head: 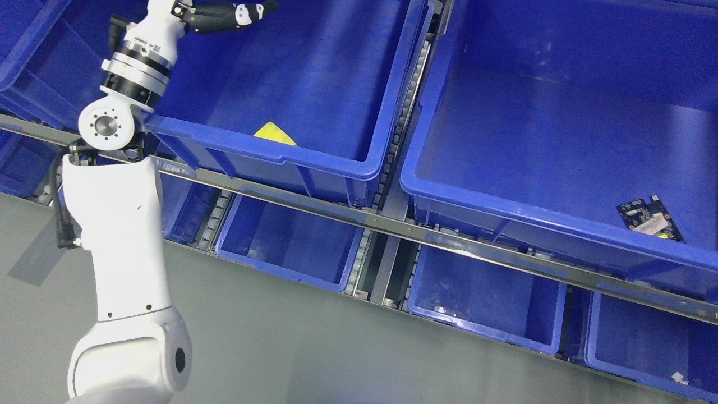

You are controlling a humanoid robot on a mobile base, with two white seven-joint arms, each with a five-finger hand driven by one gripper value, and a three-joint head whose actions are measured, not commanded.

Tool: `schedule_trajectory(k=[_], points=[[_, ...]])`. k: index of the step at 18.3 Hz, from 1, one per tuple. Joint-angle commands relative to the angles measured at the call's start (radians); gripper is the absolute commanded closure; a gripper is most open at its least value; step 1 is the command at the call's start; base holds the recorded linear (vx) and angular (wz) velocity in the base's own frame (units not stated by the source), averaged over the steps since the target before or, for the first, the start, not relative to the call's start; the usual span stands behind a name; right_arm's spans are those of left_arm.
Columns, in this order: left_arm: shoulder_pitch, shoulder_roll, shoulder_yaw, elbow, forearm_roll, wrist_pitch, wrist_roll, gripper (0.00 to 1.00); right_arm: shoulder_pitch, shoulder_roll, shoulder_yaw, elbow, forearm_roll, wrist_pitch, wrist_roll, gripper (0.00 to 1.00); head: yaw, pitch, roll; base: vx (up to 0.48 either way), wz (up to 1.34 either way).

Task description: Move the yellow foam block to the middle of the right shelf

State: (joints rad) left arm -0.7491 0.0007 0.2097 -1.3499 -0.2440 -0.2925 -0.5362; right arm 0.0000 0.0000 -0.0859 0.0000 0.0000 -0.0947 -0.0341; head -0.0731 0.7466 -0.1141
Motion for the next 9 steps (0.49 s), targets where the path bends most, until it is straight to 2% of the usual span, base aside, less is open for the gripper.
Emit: schedule_trajectory(k=[1, 5, 9], points=[[0.039, 0.017, 0.184, -0.100, 0.142, -0.022, 0.080, 0.01, 0.002, -0.017, 0.000, -0.017, 0.003, 0.000, 0.000, 0.00, 0.0000, 0.000, 0.000, 0.000, 0.00], [0.095, 0.017, 0.180, -0.115, 0.152, -0.014, 0.330, 0.01, 0.002, -0.017, 0.000, -0.017, 0.003, 0.000, 0.000, 0.00, 0.0000, 0.000, 0.000, 0.000, 0.00], [0.190, 0.017, 0.131, -0.193, 0.262, -0.005, 0.341, 0.00, 0.002, -0.017, 0.000, -0.017, 0.003, 0.000, 0.000, 0.00, 0.0000, 0.000, 0.000, 0.000, 0.00]])
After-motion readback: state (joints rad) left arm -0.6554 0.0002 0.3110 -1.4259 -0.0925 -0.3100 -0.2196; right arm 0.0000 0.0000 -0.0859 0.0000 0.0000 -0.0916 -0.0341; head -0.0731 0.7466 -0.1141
